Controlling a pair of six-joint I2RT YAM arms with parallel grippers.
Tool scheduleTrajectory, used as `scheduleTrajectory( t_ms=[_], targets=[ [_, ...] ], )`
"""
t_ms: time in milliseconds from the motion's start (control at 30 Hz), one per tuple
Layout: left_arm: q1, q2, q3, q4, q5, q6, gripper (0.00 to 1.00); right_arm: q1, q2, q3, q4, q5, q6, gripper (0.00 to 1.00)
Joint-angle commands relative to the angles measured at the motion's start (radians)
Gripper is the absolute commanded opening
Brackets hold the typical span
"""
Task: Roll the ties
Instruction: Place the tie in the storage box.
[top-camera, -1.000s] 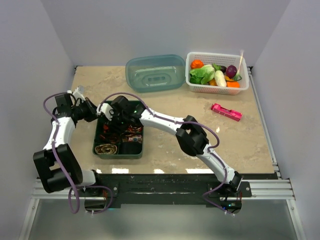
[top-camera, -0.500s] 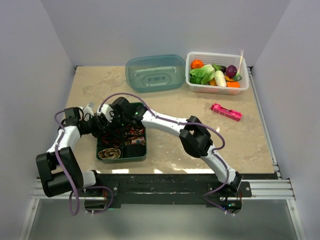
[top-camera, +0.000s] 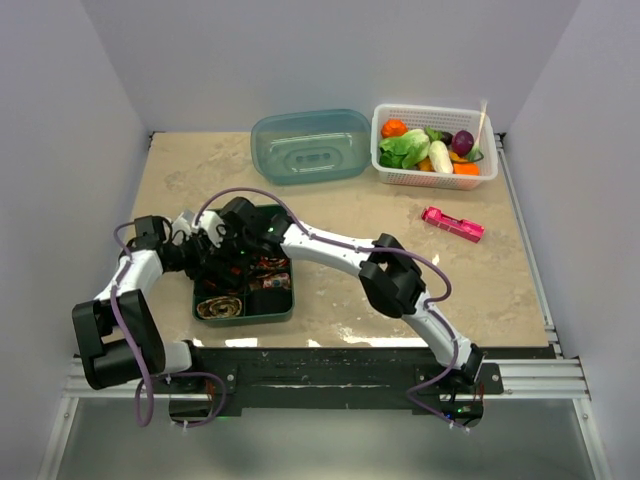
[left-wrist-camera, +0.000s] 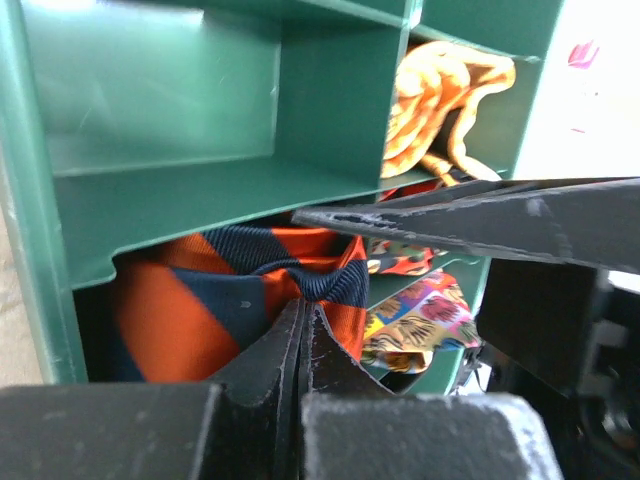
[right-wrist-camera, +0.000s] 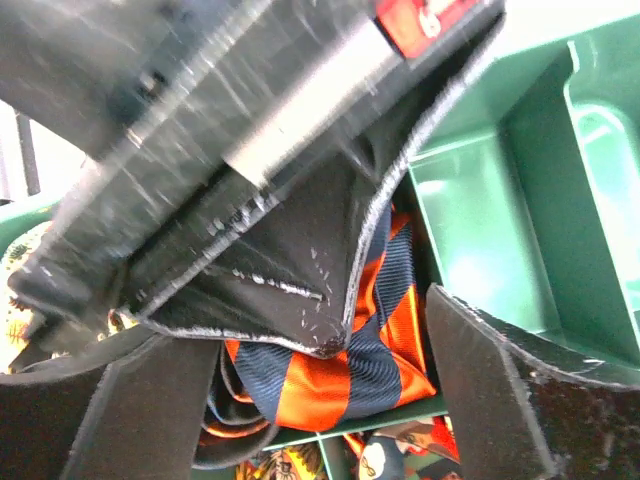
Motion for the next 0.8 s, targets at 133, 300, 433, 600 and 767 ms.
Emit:
scheduleTrajectory(
  t_ms=[133, 300, 433, 600, 767],
  targets=[
    [-0.017, 0.021, 0.022, -0.103, -0.102, 0.032, 0.0, -0.002, -0.163, -0.039, 0.0, 0.13, -0.029, 0.98],
    [-0.019, 0.024, 0.032, -0.086, -0.136, 0.017, 0.0, -0.023, -0.212, -0.053, -0.012, 0.152, -0.016, 0.99],
    [-0.019, 0.034, 0.065, -0.086, -0.184, 0.037, 0.0, -0.043, -0.264, -0.095, -0.013, 0.173, 0.004, 0.99],
    [-0.019, 0.033, 0.117, -0.066, -0.188, 0.026, 0.0, -0.063, -0.312, -0.163, -0.029, 0.222, 0.032, 0.99],
    [-0.017, -0.004, 0.187, -0.022, -0.101, 0.018, 0.16, -0.077, -0.374, -0.273, -0.023, 0.184, 0.055, 0.98]
  ],
)
